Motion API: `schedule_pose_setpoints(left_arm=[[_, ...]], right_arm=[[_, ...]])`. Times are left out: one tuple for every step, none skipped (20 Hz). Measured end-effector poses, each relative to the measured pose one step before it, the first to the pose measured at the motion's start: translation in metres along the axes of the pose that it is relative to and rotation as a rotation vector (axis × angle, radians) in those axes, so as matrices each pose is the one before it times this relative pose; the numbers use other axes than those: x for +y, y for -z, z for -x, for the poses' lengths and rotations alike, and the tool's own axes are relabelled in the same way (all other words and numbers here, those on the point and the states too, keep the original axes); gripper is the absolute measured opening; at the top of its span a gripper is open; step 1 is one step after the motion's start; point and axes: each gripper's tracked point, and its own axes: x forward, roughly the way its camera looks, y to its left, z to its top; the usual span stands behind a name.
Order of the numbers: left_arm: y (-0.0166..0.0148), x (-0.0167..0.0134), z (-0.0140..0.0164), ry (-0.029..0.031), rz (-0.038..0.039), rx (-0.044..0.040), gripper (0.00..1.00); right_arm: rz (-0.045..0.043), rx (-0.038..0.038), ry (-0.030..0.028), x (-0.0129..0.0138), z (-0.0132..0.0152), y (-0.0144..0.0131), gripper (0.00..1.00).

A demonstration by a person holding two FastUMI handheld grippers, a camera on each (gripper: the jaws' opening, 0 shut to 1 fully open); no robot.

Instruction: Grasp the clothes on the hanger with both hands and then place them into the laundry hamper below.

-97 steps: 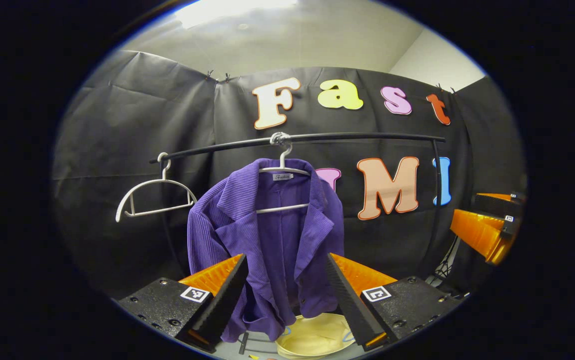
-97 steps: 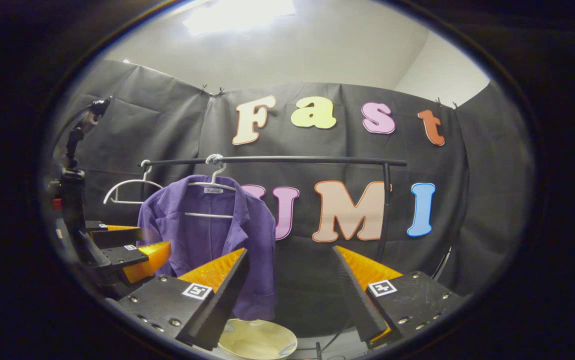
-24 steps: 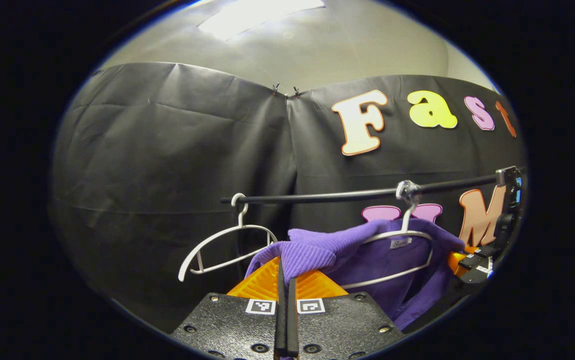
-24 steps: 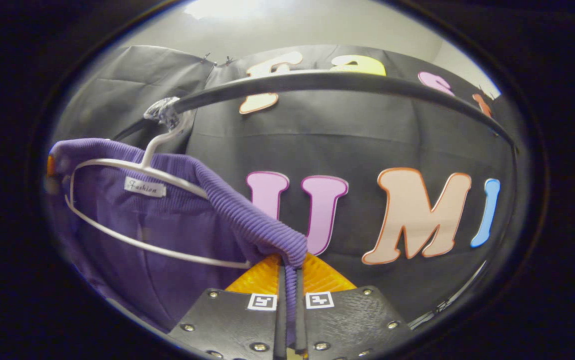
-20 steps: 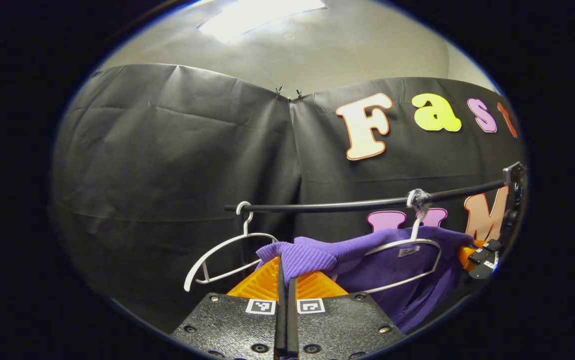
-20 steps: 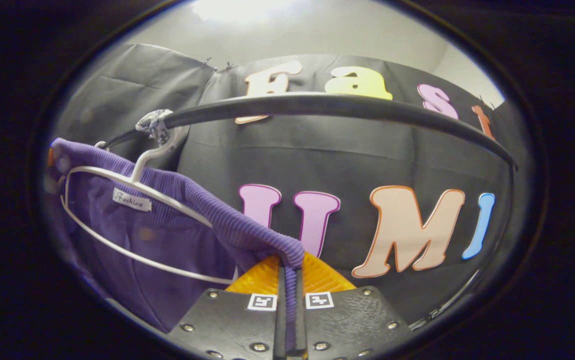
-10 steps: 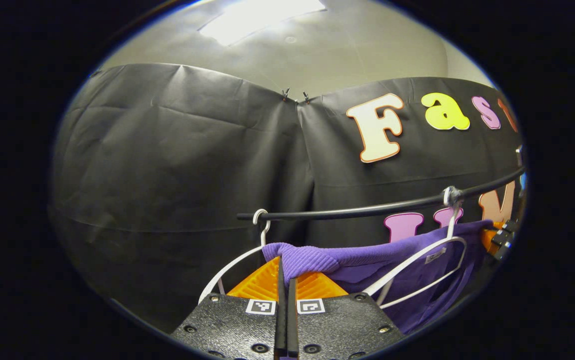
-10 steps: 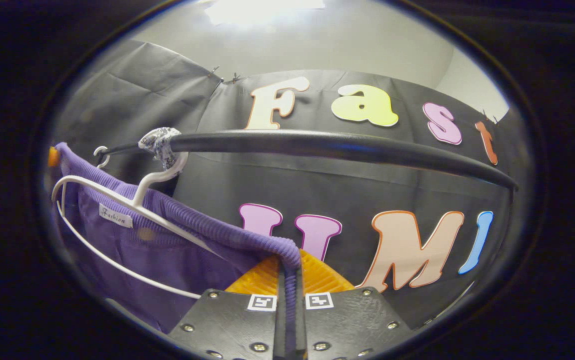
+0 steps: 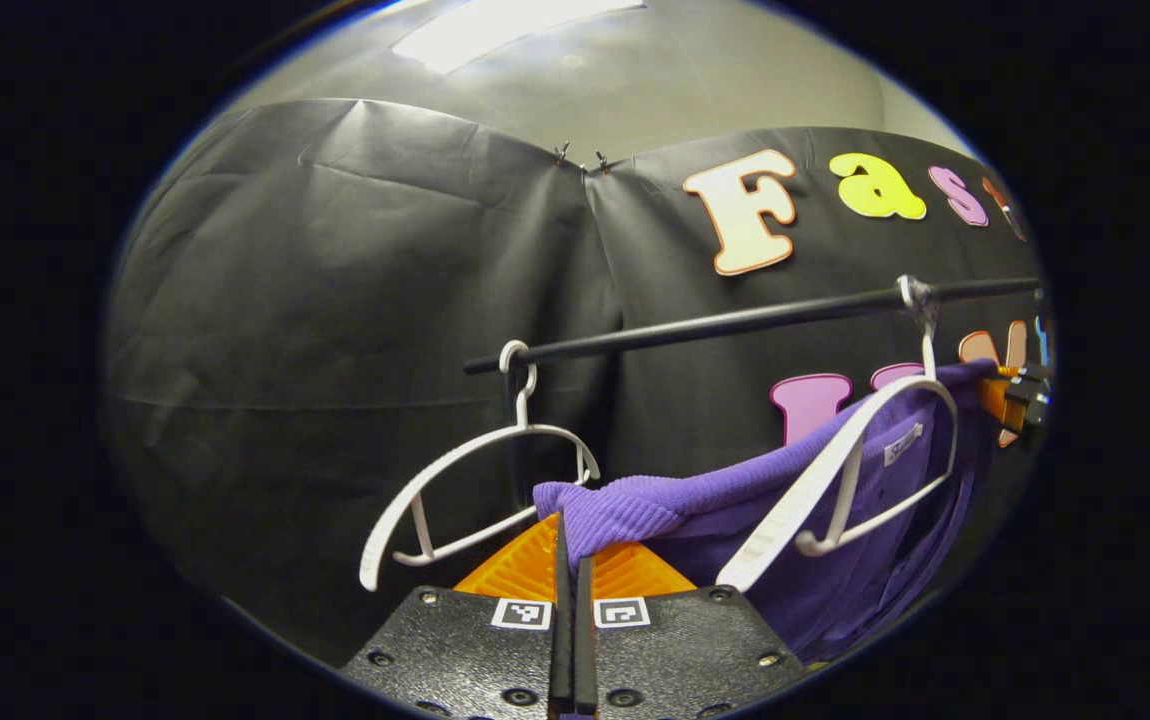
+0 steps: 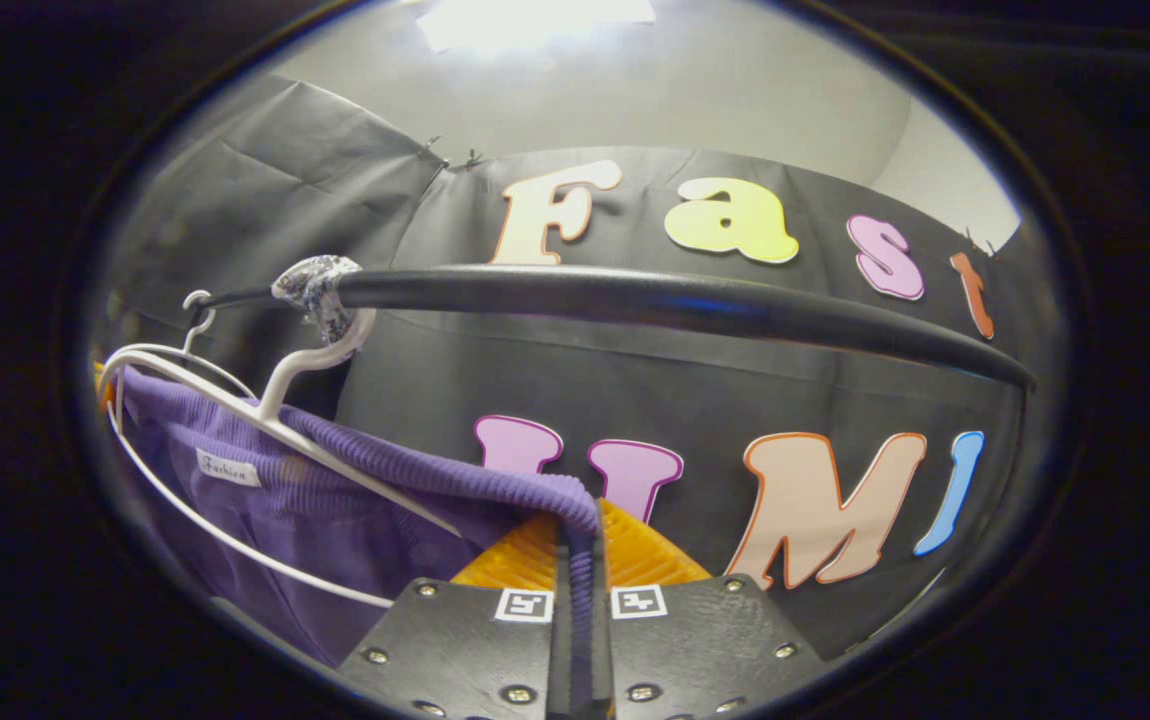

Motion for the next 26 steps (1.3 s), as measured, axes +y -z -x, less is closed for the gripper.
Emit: schedule_pose_setpoints(left_arm=[[0.00861, -0.00173, 0.00114, 0.00077, 0.01420, 0.01524, 0.01], [0.00727, -0.00153, 0.00049, 0.00078, 0.01302, 0.01073, 0.01], [0.00691, -0.00263, 0.00079, 0.00055, 0.00866, 0.01177, 0.04], [0.00568, -0.00271, 0.00141, 0.00068, -0.00085, 0.01025, 0.04], [0.00552, -0.00283, 0.00147, 0.00113, -0.01158, 0.00824, 0.04], [0.00388, -0.00322, 0.00211, 0.00192, -0.01586, 0.00572, 0.01], [0.00199, -0.00479, 0.00363, 0.00424, -0.01537, 0.00221, 0.01], [0.00244, -0.00446, 0.00187, 0.00646, -0.01313, 0.00417, 0.01], [0.00113, -0.00572, 0.00155, 0.00772, -0.01125, 0.00106, 0.01], [0.00131, -0.00461, 0.00270, 0.00673, -0.00982, 0.00648, 0.01], [0.00146, -0.00273, 0.00274, 0.00466, -0.00231, 0.00375, 0.01], [-0.00032, -0.00364, 0.00231, 0.00579, 0.00613, -0.00013, 0.00], [0.00007, -0.00568, 0.00165, 0.00687, 0.00928, 0.00033, 0.01], [0.00033, -0.00405, 0.00097, 0.00618, 0.00559, 0.00369, 0.01], [0.00071, -0.00352, -0.00062, 0.00491, 0.00337, 0.00297, 0.01], [0.00089, -0.00117, 0.00043, 0.00497, 0.00366, 0.00096, 0.00], [-0.00004, -0.00335, -0.00089, 0.00653, 0.00398, 0.00039, 0.00], [0.00030, -0.00292, 0.00072, 0.00631, 0.00256, -0.00020, 0.01], [-0.00021, -0.00413, -0.00073, 0.00692, 0.00118, -0.00055, 0.01], [-0.00038, -0.00282, 0.00019, 0.00668, 0.00009, -0.00046, 0.01], [-0.00008, -0.00342, 0.00020, 0.00849, 0.00077, -0.00247, 0.01], [-0.00015, -0.00336, -0.00032, 0.00868, 0.00041, 0.00114, 0.01], [-0.00007, -0.00421, -0.00129, 0.00943, -0.00124, 0.00119, 0.01], [0.00113, -0.00281, -0.00039, 0.00862, -0.00071, 0.00126, 0.01], [-0.00022, -0.00336, -0.00097, 0.00701, -0.00073, 0.00132, 0.01], [0.00139, -0.00285, 0.00146, 0.00807, -0.00019, 0.00208, 0.01]], right_arm=[[0.00641, -0.00362, 0.00297, -0.00034, -0.00078, -0.00069, 0.07], [0.00881, -0.00478, 0.00382, -0.00106, -0.00031, -0.00057, 0.07], [0.00955, -0.00513, 0.00603, -0.00064, -0.00027, -0.00056, 0.07], [0.00642, -0.00264, 0.00510, -0.00119, -0.00180, 0.00039, 0.07], [0.00060, -0.00408, 0.00656, -0.00190, -0.00132, -0.00072, 0.07], [0.00053, -0.00394, 0.00717, -0.00178, -0.00085, 0.00106, 0.07], [0.00393, -0.00268, 0.00795, -0.00239, -0.00081, 0.00017, 0.07], [0.00708, -0.00169, 0.00989, -0.00274, -0.00061, 0.00115, 0.07], [0.00858, 0.00012, 0.00926, -0.00320, -0.00154, 0.00112, 0.07], [0.00823, 0.00054, 0.00869, -0.00347, -0.00136, 0.00243, 0.07], [0.01199, -0.00100, 0.00878, -0.00322, -0.00037, 0.00123, 0.07], [0.01185, -0.00051, 0.01045, -0.00308, -0.00028, 0.00239, 0.07], [0.00903, 0.00007, 0.00990, -0.00367, -0.00065, 0.00194, 0.07], [0.00726, 0.00309, 0.00727, -0.00310, -0.00151, 0.00308, 0.07], [0.00608, 0.00150, 0.00485, -0.00184, -0.00083, 0.00187, 0.06], [0.00935, 0.00307, 0.00518, -0.00209, -0.00003, 0.00236, 0.07], [0.01160, 0.00234, 0.00564, -0.00221, -0.00075, 0.00216, 0.07], [0.01274, 0.00283, 0.00689, -0.00311, -0.00115, 0.00346, 0.07], [0.00827, 0.00201, 0.00594, -0.00226, -0.00078, 0.00213, 0.07], [0.00602, 0.00366, 0.00641, -0.00296, -0.00018, 0.00224, 0.07], [0.00489, 0.00346, 0.00710, -0.00327, 0.00000, 0.00280, 0.07], [0.00763, 0.00623, 0.00552, -0.00264, -0.00242, 0.00364, 0.07], [0.00967, 0.00970, 0.00416, -0.00274, -0.00194, 0.00333, 0.07], [0.00835, 0.00874, 0.00395, -0.00312, -0.00108, 0.00414, 0.07], [0.00441, 0.00775, 0.00282, -0.00197, 0.00066, 0.00331, 0.07], [0.00282, 0.00785, 0.00320, -0.00127, 0.00106, 0.00386, 0.07]])
